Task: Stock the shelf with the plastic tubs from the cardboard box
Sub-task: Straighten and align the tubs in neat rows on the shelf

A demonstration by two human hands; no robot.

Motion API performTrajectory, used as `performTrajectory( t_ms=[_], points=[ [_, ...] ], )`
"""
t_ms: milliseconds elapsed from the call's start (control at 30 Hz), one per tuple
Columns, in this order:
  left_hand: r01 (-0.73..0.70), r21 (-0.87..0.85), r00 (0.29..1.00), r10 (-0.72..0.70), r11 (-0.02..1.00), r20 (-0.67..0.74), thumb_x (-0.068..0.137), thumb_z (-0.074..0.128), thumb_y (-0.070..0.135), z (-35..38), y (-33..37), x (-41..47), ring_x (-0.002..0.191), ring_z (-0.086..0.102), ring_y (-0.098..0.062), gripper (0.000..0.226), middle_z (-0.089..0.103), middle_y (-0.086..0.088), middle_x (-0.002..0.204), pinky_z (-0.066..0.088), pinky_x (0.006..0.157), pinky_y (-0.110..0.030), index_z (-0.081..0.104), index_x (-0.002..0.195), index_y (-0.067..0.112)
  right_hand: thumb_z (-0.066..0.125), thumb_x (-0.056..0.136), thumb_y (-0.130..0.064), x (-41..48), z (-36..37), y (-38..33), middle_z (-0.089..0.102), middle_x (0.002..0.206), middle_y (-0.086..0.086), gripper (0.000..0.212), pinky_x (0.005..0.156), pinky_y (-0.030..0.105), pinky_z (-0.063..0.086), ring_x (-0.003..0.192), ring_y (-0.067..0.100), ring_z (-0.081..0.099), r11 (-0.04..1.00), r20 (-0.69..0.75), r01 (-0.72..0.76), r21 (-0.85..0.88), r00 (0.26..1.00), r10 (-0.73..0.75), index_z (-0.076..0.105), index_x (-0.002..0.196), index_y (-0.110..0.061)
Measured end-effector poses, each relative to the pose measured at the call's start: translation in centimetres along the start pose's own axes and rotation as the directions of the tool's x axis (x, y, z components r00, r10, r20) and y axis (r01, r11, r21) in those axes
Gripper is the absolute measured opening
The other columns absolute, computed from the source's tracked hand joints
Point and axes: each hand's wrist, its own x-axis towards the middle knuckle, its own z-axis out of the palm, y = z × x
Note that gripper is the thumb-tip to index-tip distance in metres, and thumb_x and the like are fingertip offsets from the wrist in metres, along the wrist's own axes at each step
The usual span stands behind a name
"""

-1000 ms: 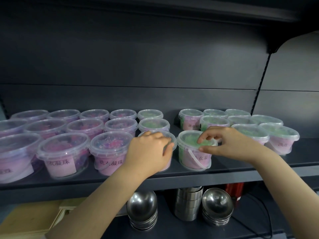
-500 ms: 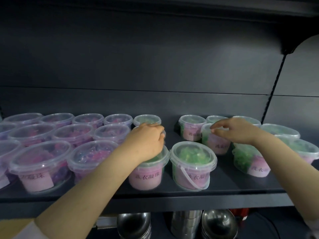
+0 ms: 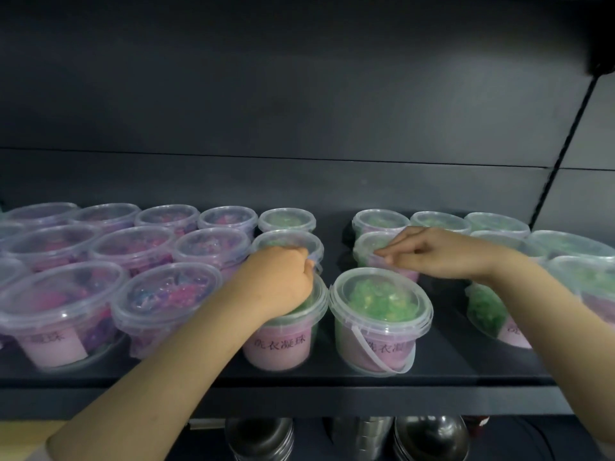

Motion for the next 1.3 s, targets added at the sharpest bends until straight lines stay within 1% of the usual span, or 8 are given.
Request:
performTrajectory(
  t_ms=[100,233,333,567,733,1033,1167,1300],
  points=[
    [0.026,-0.001,0.999,-0.026,1.0,0.034,0.1,0.031,0.037,-0.1,0.3,0.0,0.076,0.055,-0.007,0.031,0.062,0.005,0.094,0.041,0.065,-0.022,0.057,0.112,0.024,0.059,0.089,-0.045,0.9,0.8,-1.5,0.051,0.124,-0.022,0.028,0.107,0.019,0.031,0.124,-0.003,0.043,1.0,0.059,-0.004,-0.006,0.998,0.004,0.068,0.115,-0.04],
    [0.05,-0.005,0.996,-0.05,0.999,0.067,0.1,0.032,0.036,-0.5,0.7,-0.2,0.082,0.059,-0.014,0.032,0.063,0.001,0.098,0.051,0.079,-0.032,0.058,0.112,0.021,0.059,0.093,-0.027,1.8,0.7,-3.7,0.047,0.11,-0.033,0.035,0.08,-0.003,0.036,0.116,-0.006,0.045,0.998,0.163,-0.039,0.046,0.986,0.031,0.062,0.128,-0.025],
    [0.045,-0.019,0.998,-0.044,0.999,0.041,0.099,0.035,0.033,-0.8,0.7,-0.4,0.084,0.059,-0.015,0.029,0.064,0.0,0.099,0.05,0.076,-0.031,0.06,0.107,0.02,0.061,0.091,-0.03,2.0,0.7,-4.8,0.042,0.121,-0.026,0.04,0.087,0.001,0.03,0.119,-0.003,0.04,0.999,0.188,-0.04,0.014,0.981,0.037,0.06,0.13,-0.027],
    [0.009,0.009,1.0,-0.009,1.0,0.015,0.099,0.036,0.032,-0.8,0.7,-0.5,0.09,0.058,-0.019,0.031,0.064,-0.003,0.107,0.042,0.072,-0.028,0.06,0.112,0.017,0.064,0.09,-0.018,2.0,1.3,-5.3,0.05,0.108,-0.029,0.032,0.07,-0.009,0.032,0.095,-0.022,0.045,0.996,0.162,-0.034,0.085,0.987,0.019,0.067,0.122,-0.015],
    [0.007,0.005,1.0,-0.007,1.0,0.016,0.099,0.035,0.032,-1.0,0.6,-0.6,0.098,0.057,-0.021,0.033,0.062,-0.005,0.115,0.041,0.075,-0.028,0.058,0.116,0.016,0.064,0.089,-0.018,2.3,1.1,-5.8,0.049,0.102,-0.031,0.034,0.07,-0.011,0.031,0.104,-0.008,0.047,0.999,0.143,-0.038,0.019,0.989,0.035,0.067,0.122,-0.017],
    [0.049,-0.025,0.997,-0.047,0.999,0.062,0.098,0.033,0.034,-1.0,0.3,-0.7,0.099,0.057,-0.018,0.034,0.06,-0.001,0.12,0.047,0.081,-0.03,0.053,0.125,0.024,0.064,0.089,-0.02,2.2,1.2,-5.8,0.056,0.094,-0.024,0.031,0.078,-0.005,0.036,0.098,-0.003,0.055,0.997,0.12,0.043,-0.068,0.992,-0.034,0.068,0.12,-0.023],
    [0.073,-0.021,0.994,-0.071,0.997,0.086,0.099,0.031,0.036,-0.8,0.3,-0.6,0.105,0.055,-0.018,0.038,0.055,-0.002,0.129,0.043,0.083,-0.029,0.048,0.131,0.025,0.064,0.087,-0.03,2.1,1.0,-5.3,0.064,0.097,-0.018,0.028,0.099,0.02,0.041,0.108,0.007,0.058,0.995,0.096,0.053,-0.089,0.994,-0.044,0.07,0.114,-0.034],
    [0.045,0.01,0.994,-0.046,0.999,0.101,0.1,0.028,0.036,-1.0,0.0,-0.4,0.13,0.041,-0.02,0.044,0.039,-0.003,0.148,0.036,0.105,-0.035,0.039,0.141,0.024,0.067,0.085,-0.036,2.6,1.0,-5.2,0.068,0.111,-0.018,0.029,0.102,0.029,0.045,0.105,0.004,0.061,0.996,0.129,0.067,-0.066,0.99,-0.058,0.07,0.114,-0.034]
  ],
)
